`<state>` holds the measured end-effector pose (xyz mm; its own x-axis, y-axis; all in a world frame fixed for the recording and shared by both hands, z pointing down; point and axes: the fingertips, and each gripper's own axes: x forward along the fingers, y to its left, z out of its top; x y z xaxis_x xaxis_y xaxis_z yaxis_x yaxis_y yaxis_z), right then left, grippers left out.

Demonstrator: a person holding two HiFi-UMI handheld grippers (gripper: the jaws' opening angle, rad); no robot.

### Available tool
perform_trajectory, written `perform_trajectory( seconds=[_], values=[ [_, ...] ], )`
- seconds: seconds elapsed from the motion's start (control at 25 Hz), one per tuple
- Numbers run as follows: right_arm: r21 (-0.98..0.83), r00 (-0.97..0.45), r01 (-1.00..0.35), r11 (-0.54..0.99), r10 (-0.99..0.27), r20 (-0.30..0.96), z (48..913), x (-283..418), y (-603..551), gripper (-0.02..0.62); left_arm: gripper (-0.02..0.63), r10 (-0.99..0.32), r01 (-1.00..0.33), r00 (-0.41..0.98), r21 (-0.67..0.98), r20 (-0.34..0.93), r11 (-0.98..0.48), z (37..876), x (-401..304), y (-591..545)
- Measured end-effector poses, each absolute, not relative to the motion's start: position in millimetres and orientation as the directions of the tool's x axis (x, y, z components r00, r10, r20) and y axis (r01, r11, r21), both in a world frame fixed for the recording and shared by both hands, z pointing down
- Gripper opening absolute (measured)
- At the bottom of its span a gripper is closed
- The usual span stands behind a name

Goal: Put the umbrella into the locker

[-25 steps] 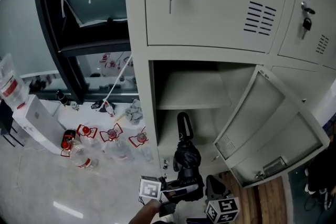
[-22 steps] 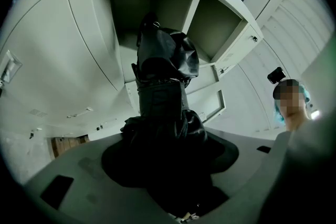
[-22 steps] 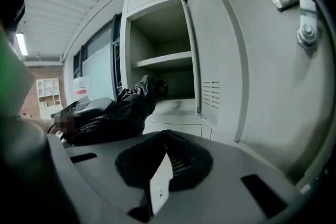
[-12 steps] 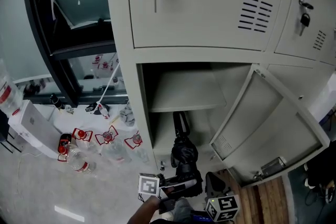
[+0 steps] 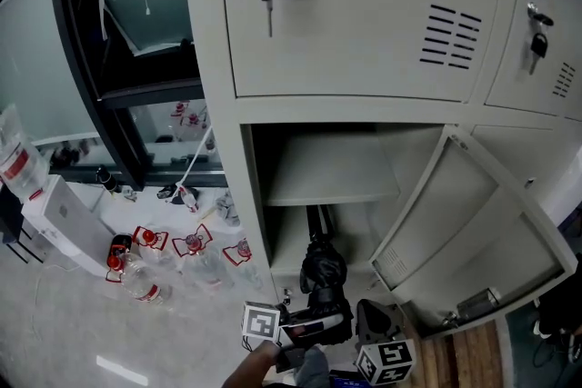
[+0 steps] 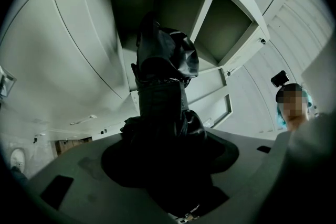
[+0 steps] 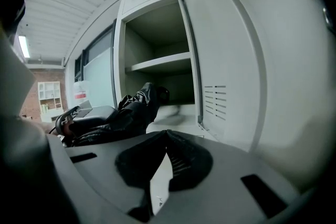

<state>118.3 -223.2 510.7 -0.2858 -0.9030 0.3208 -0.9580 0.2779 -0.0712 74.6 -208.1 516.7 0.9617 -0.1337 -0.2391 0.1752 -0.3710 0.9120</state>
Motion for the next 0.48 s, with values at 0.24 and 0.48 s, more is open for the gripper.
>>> perform_trajectory(
  seconds=[0.24, 0.48],
  values=[
    [-0.077, -0.296, -0.955, 0.287, -0.897, 0.329, 516, 118, -234, 0.002, 0.265, -0.148, 0.178, 0.958, 0.915, -0.245, -0.361, 520, 74, -223],
    [-0.077, -0.294, -0.955, 0.285, -0.897, 0.331, 516, 121, -249, 0.002, 0.265, -0.151, 0.185, 0.957, 0.92, -0.249, -0.345, 523, 76, -239]
  ],
)
